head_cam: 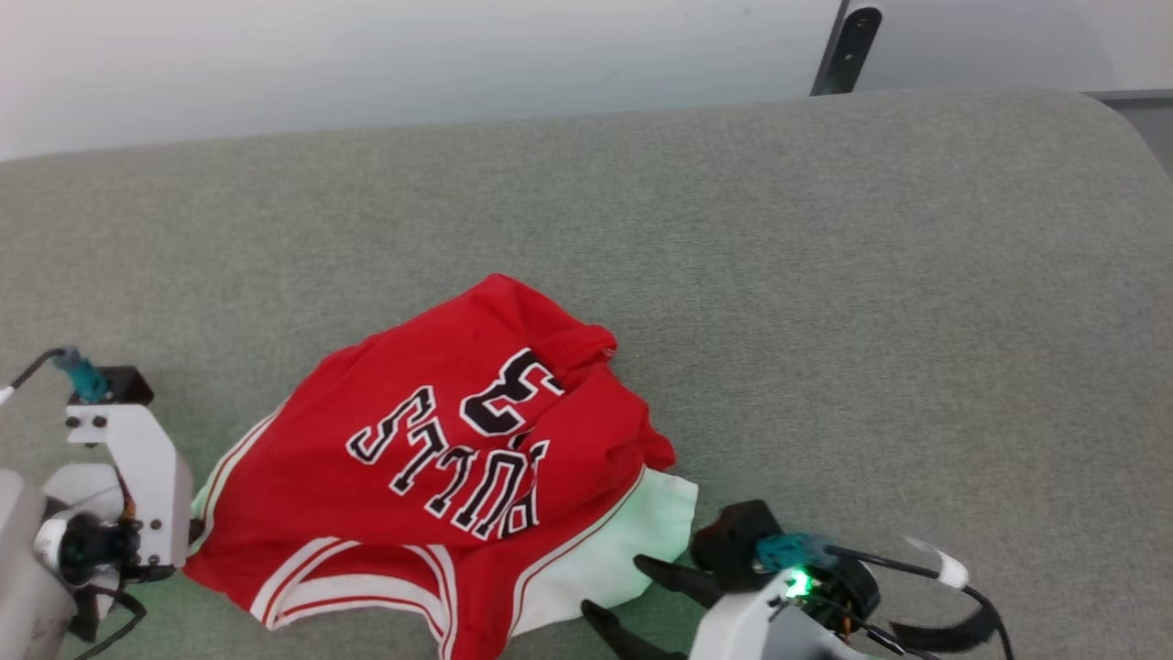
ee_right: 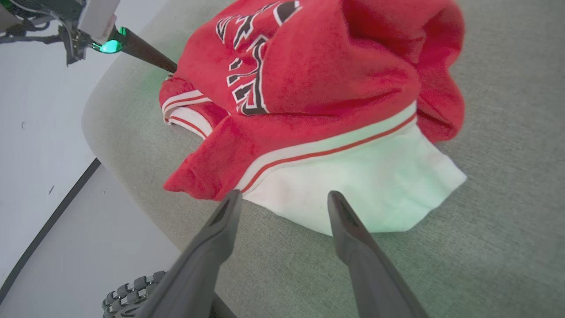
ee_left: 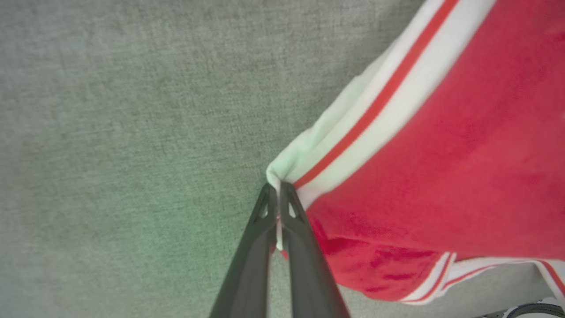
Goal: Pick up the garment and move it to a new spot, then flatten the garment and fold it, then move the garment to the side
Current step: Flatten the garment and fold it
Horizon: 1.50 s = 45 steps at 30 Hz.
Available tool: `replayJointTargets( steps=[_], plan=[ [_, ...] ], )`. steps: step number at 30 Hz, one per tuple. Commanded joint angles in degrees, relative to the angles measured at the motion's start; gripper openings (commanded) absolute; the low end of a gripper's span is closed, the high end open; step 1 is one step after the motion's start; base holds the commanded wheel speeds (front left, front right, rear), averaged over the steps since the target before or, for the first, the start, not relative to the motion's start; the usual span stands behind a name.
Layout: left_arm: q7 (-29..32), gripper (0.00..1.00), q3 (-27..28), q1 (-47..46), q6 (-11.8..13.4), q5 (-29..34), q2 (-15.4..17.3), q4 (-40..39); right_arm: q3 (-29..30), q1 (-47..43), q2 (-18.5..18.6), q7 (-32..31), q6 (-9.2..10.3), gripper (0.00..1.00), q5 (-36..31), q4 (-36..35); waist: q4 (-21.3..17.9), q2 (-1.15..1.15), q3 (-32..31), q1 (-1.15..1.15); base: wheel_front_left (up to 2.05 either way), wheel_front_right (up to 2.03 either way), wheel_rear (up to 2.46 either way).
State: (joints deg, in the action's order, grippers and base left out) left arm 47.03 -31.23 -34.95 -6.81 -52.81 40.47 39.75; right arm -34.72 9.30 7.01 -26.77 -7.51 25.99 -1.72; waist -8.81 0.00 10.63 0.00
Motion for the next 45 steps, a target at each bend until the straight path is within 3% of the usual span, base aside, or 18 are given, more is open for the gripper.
replayJointTargets(
  steps=[1, 18, 31, 35, 36, 38, 45],
  plan=[
    [0.0, 0.00, -1.1, 0.7, -0.4, 0.4, -1.9, 0.5, -0.6, 1.2, -0.3, -0.6, 0.04, 1.00, 0.2, 0.4, 0.6, 0.00, 0.0, 0.00, 0.00, 0.00, 0.00],
    [-1.9, 0.00, -4.7, -5.6, -0.9, -0.1, -6.0, 1.3, -2.2, 5.7, -3.3, -14.3, 0.04, 1.00, -9.0, 5.1, 5.3, 0.00, 1.6, 0.00, 0.00, 0.00, 0.00],
    [-4.6, 0.00, -8.4, -7.6, -0.9, -3.2, -7.6, 1.9, -6.6, 12.0, -3.5, -16.7, 0.05, 1.00, -19.1, 13.5, 7.1, 0.00, 2.7, 0.00, 0.00, 0.00, 0.00],
    [-5.2, 0.00, -9.6, -8.1, -0.9, -4.2, -7.7, 2.1, -7.2, 12.9, -3.6, -16.9, 0.06, 1.00, -19.3, 15.9, 7.5, 0.00, 2.7, 0.00, 0.00, 0.00, 0.00],
    [-5.3, 0.00, -10.0, -8.2, -0.9, -4.5, -7.6, 2.1, -7.2, 13.0, -3.6, -17.0, 0.06, 0.75, -19.0, 16.4, 7.6, 0.00, 2.7, 0.00, 0.00, 0.00, 0.00],
    [-5.7, 0.00, -10.6, -8.4, -0.9, -5.0, -7.4, 2.3, -6.9, 13.2, -3.7, -16.5, 0.06, 0.00, -19.5, 16.8, 7.6, 0.00, 2.7, 0.00, 0.00, 0.00, 0.00],
    [-6.4, 0.00, -12.5, -8.8, -0.9, -6.9, -6.2, 3.2, -5.5, 13.1, -3.8, -17.4, 0.04, 0.00, -17.0, 16.5, 7.2, 0.00, 2.2, 0.00, 0.00, 0.00, 0.00]
  ],
)
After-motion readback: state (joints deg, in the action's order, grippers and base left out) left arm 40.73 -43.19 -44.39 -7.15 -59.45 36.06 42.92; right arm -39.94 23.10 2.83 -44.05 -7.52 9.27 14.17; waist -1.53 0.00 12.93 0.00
